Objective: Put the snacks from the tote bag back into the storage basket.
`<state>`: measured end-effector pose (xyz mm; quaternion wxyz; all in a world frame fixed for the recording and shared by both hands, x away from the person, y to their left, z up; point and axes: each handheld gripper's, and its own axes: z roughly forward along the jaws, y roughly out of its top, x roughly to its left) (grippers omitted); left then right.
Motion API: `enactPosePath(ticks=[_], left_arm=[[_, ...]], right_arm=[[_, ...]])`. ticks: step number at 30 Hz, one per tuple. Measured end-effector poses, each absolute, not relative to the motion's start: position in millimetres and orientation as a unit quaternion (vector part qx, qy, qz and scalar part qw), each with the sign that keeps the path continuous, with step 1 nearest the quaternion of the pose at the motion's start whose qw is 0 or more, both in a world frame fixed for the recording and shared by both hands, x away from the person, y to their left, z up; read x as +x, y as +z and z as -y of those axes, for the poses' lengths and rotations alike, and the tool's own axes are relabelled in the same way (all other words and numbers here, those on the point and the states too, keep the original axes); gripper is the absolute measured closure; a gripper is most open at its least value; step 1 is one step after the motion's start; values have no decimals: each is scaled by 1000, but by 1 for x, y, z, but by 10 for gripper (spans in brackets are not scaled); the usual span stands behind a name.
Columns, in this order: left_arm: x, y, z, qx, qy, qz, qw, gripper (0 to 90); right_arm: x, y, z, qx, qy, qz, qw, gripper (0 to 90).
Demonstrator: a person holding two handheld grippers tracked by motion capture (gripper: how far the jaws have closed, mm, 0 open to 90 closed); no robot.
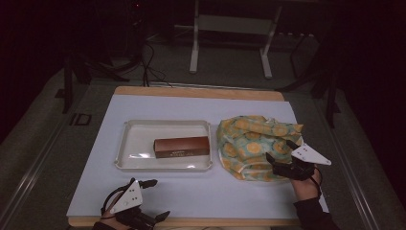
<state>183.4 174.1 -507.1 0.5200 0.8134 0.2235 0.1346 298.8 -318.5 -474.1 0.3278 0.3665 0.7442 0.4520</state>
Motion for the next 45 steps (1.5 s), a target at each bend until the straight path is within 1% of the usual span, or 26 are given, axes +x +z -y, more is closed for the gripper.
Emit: enactPosePath(ticks=[5, 10, 18, 25, 27, 38, 45], left_arm=[[183, -507, -174, 813, 135, -223, 520, 0], [183, -507, -174, 814, 136, -222, 519, 0], [183, -507, -174, 815, 135, -221, 519, 0], [183, -507, -174, 815, 137, -220, 519, 0], [183, -507, -174, 814, 137, -221, 519, 0], [183, -507, -174, 815, 136, -219, 518, 0], [182, -507, -174, 815, 136, -218, 518, 0]], right_arm=[[292, -479, 324, 370, 449, -742, 333, 103], [287, -484, 330, 372, 452, -743, 326, 103], [274, -492, 334, 377, 443, -741, 336, 103], [265, -498, 341, 385, 453, -730, 336, 103], [265, -499, 343, 385, 456, -725, 344, 103], [267, -502, 339, 377, 452, -731, 344, 103], [268, -503, 341, 386, 456, -729, 336, 103]])
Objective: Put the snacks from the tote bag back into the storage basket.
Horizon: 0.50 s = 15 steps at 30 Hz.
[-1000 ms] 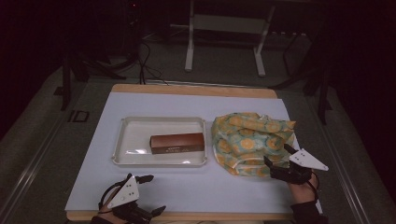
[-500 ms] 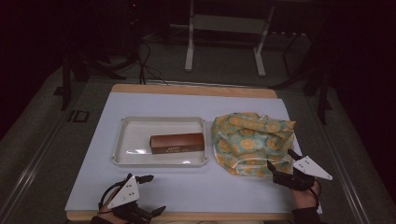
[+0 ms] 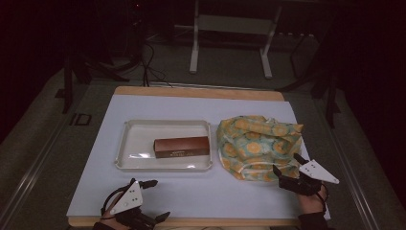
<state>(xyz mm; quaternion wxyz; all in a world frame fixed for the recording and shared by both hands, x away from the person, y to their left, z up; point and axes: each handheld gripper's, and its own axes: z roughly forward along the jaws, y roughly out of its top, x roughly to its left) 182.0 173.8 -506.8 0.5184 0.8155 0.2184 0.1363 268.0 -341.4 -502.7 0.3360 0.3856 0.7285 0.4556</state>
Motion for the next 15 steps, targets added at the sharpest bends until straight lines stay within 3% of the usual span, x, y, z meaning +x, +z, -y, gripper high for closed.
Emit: enactPosePath(ticks=[15], left_arm=[[182, -507, -174, 814, 137, -218, 520, 0]], right_arm=[[269, -503, 341, 374, 454, -735, 337, 127]])
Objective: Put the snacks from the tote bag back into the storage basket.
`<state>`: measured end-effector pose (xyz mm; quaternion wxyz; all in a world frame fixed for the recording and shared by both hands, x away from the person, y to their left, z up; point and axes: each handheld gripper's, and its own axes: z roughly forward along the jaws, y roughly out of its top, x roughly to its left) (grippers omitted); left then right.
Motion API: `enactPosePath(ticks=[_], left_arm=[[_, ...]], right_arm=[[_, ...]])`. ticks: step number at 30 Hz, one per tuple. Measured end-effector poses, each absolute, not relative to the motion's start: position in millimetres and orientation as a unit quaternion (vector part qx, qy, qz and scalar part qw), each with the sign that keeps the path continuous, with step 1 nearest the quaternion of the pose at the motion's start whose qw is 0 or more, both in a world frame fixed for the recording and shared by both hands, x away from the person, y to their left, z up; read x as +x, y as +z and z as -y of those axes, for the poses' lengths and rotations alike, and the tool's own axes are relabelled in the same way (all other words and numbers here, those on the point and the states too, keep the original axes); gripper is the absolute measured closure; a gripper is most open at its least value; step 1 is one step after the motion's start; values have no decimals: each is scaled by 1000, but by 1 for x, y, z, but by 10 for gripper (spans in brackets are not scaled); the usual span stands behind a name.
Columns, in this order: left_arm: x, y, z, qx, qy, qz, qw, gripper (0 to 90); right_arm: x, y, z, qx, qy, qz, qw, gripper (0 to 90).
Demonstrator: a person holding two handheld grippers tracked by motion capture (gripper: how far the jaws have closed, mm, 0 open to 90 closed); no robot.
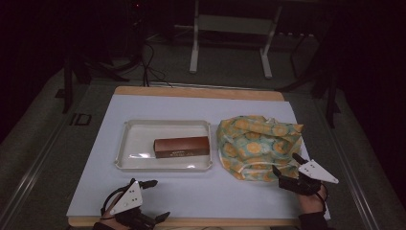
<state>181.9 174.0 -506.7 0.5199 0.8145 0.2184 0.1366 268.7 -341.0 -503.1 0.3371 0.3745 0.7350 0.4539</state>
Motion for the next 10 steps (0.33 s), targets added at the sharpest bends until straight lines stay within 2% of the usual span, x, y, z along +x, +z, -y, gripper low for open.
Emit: enactPosePath(ticks=[10], left_arm=[[182, -507, -173, 815, 135, -218, 519, 0]], right_arm=[[269, -503, 341, 376, 456, -736, 331, 126]])
